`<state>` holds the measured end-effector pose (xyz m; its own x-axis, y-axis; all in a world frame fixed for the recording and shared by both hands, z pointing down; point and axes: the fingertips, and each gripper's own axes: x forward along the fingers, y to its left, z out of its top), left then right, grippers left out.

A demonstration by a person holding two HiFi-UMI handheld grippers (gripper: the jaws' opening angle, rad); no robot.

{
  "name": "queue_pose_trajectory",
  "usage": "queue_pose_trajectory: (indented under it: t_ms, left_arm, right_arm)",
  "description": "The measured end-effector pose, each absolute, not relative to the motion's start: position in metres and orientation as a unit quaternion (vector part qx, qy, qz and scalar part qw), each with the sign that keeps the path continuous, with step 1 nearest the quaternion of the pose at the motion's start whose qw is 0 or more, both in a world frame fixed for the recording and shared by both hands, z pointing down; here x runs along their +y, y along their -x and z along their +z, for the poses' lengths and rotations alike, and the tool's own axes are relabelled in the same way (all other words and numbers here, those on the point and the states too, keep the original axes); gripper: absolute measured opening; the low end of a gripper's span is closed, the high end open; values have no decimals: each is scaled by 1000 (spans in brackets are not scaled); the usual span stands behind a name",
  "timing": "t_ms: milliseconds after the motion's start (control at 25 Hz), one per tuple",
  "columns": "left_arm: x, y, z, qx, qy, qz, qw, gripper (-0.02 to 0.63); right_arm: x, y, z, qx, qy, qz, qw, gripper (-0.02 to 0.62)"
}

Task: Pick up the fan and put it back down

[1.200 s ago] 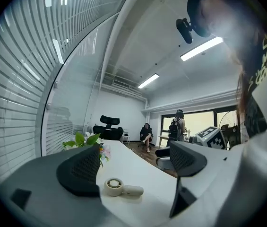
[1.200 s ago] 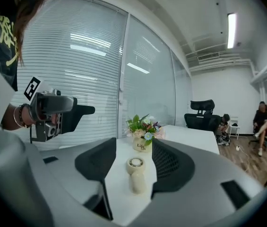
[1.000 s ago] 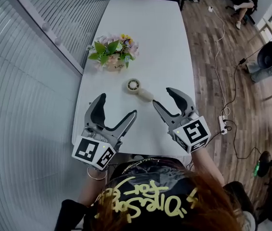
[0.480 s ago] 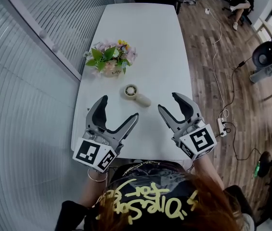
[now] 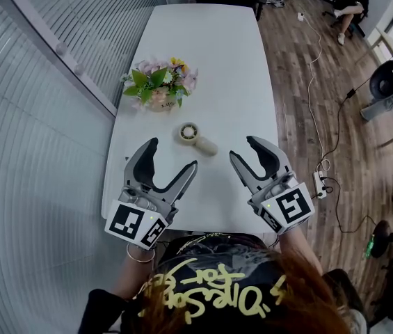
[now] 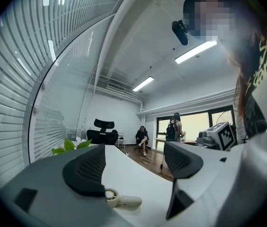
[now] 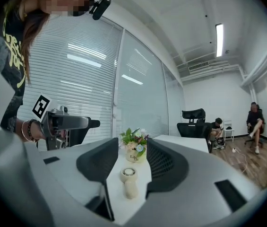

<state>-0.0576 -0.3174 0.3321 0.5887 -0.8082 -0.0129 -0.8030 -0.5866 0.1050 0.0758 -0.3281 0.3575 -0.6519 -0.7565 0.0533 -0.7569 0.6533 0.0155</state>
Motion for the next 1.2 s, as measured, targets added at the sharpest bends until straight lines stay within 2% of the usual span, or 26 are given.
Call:
queue_pose_trajectory:
  t_ms: [80,200,560,680,800,1200]
  left_arm:
    - [-317,57,332,-452,-890,-29,43,362]
    - [-318,58,334,-450,-891,-28,43,325]
    - [-314,61,334,-453,-890,-31,38,193]
    - [-312,62,336,-455,-889,-34,40,101]
    - [-310,61,340,-454,-889,-31,43,93]
    - [-304,61,344,-451,-891,-27,49,-6]
  right_arm:
    - [-328,-75,357,-910,-414,3,26,189]
    - [-329,-74,357,-910,-414,3,23,136]
    - [-325,-67,359,-912,-409,5,25,65]
    - [-324,-65,361,-913,-407,4,25,63]
    - [-322,-63,363,-914,-404,3,27,40]
    - [-315,-55,363,-921,-388,-8,24,4]
